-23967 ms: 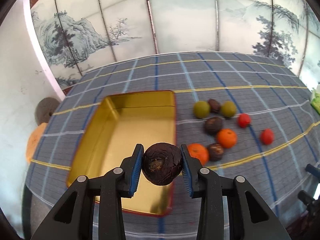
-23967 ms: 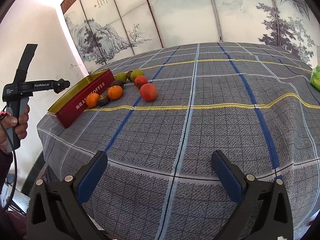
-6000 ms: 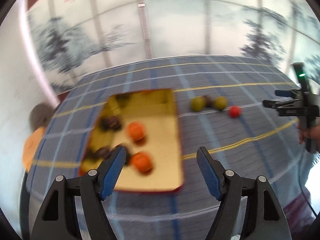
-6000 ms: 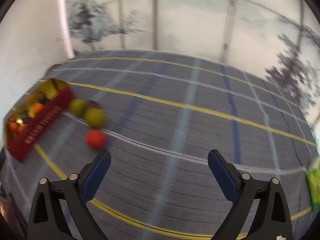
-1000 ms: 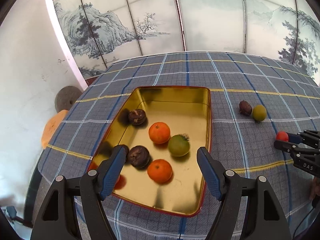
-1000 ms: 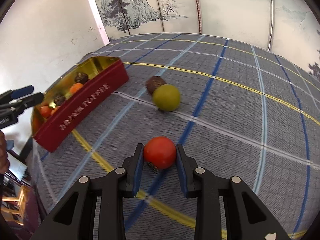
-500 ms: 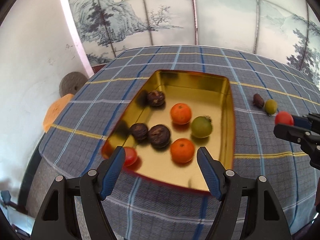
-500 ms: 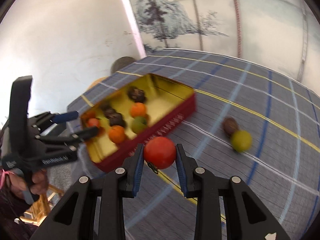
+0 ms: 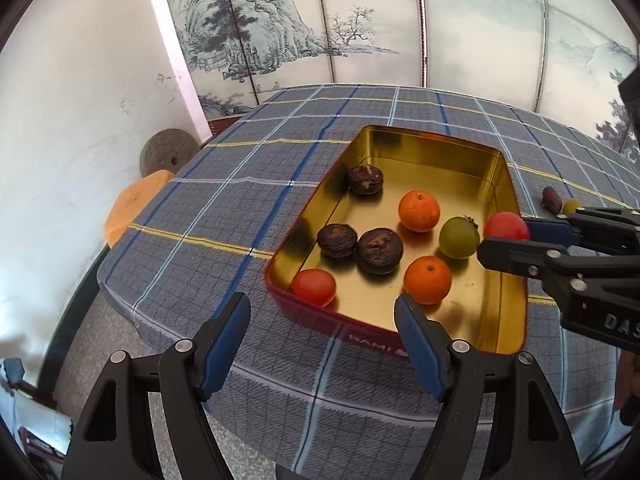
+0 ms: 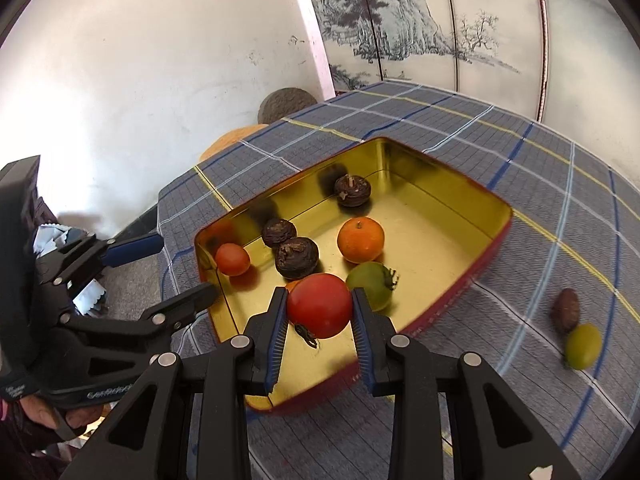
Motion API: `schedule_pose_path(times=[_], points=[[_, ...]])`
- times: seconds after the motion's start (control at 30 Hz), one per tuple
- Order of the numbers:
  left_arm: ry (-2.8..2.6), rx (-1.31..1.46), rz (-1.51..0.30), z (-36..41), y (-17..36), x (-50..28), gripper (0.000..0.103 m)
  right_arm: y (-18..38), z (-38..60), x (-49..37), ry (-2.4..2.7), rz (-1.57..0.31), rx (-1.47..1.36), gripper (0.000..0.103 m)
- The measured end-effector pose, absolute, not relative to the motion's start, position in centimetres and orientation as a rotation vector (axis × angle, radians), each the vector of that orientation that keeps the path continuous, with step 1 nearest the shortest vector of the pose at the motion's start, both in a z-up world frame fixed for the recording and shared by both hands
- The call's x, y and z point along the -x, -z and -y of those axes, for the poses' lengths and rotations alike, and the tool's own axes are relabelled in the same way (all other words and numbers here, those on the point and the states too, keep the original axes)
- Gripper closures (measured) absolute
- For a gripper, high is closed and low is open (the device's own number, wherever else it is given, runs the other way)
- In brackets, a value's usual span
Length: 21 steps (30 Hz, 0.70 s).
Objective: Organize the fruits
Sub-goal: 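Carry the red fruit into the tin and open the right tool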
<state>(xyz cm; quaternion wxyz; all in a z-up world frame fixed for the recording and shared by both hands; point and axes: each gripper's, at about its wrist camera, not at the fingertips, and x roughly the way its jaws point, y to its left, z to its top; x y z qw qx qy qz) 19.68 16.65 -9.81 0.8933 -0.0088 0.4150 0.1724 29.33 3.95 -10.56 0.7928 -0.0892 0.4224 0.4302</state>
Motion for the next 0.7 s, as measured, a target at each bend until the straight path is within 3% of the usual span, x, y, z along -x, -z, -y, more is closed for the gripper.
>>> schedule_pose_path(times=[0.7], points=[[-0.379,0.05,-0.85,-18.8,10.2,-18.7,0.021,12.6,-7.8,-30.9,-0.9,-0.954,0.254,0.074]])
